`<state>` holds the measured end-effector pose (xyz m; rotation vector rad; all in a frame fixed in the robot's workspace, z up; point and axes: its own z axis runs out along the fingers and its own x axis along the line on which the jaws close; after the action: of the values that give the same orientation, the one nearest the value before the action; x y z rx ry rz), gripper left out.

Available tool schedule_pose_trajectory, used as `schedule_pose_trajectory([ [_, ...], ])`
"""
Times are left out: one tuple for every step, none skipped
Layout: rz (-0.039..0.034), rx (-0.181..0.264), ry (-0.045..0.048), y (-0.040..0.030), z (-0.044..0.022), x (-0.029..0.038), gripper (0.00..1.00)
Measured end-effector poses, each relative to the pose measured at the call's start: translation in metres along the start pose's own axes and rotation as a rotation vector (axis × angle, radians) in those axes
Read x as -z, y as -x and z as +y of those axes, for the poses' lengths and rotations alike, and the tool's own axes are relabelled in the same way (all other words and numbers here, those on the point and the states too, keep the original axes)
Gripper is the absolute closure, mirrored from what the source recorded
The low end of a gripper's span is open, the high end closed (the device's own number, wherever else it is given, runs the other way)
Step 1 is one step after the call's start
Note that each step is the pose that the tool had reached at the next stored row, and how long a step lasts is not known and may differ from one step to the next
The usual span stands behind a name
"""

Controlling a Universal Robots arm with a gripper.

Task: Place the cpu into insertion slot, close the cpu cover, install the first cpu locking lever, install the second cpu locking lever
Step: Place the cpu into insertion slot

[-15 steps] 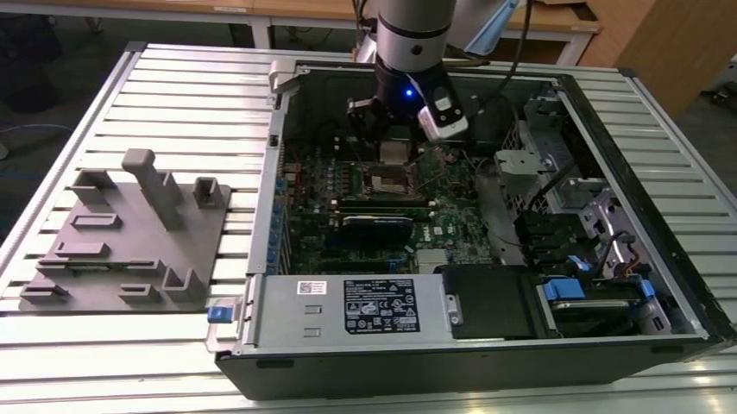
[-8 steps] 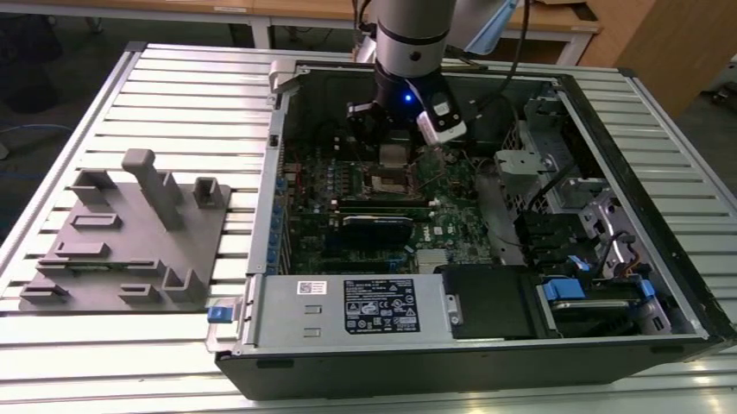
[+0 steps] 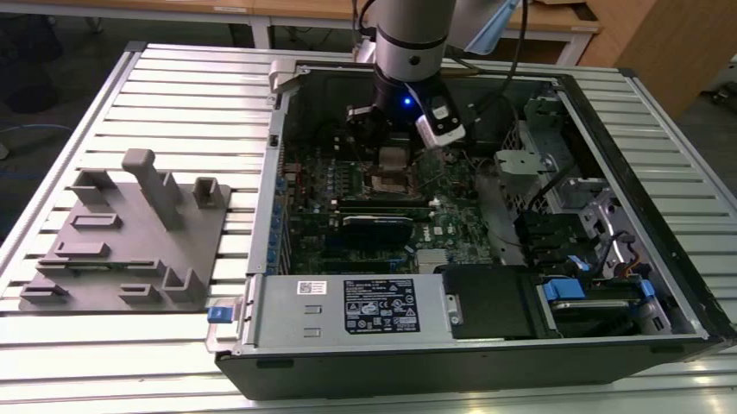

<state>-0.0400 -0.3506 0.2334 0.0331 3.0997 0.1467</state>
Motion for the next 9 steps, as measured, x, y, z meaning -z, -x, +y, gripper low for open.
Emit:
schedule_pose_trajectory([
  [0.0000,0.000,0.0000,0.0000,-0.0001,-0.0010,0.46],
  [0.0000,0.000,0.0001,-0.0001,-0.0001,-0.0015,0.46],
  [0.0001,0.000,-0.0001,-0.0001,-0.0002,-0.0016,0.46],
  [0.0001,0.000,-0.0002,-0.0001,-0.0002,-0.0016,0.46],
  [0.0001,0.000,-0.0002,-0.0001,-0.0002,-0.0016,0.46],
  [0.0001,0.000,-0.0002,-0.0001,-0.0002,-0.0016,0.46],
  [0.0000,0.000,0.0000,-0.0001,-0.0001,-0.0017,0.46],
  [0.0000,0.000,0.0000,-0.0001,-0.0002,-0.0018,0.46],
  [0.0000,0.000,0.0000,-0.0001,-0.0002,-0.0018,0.46],
])
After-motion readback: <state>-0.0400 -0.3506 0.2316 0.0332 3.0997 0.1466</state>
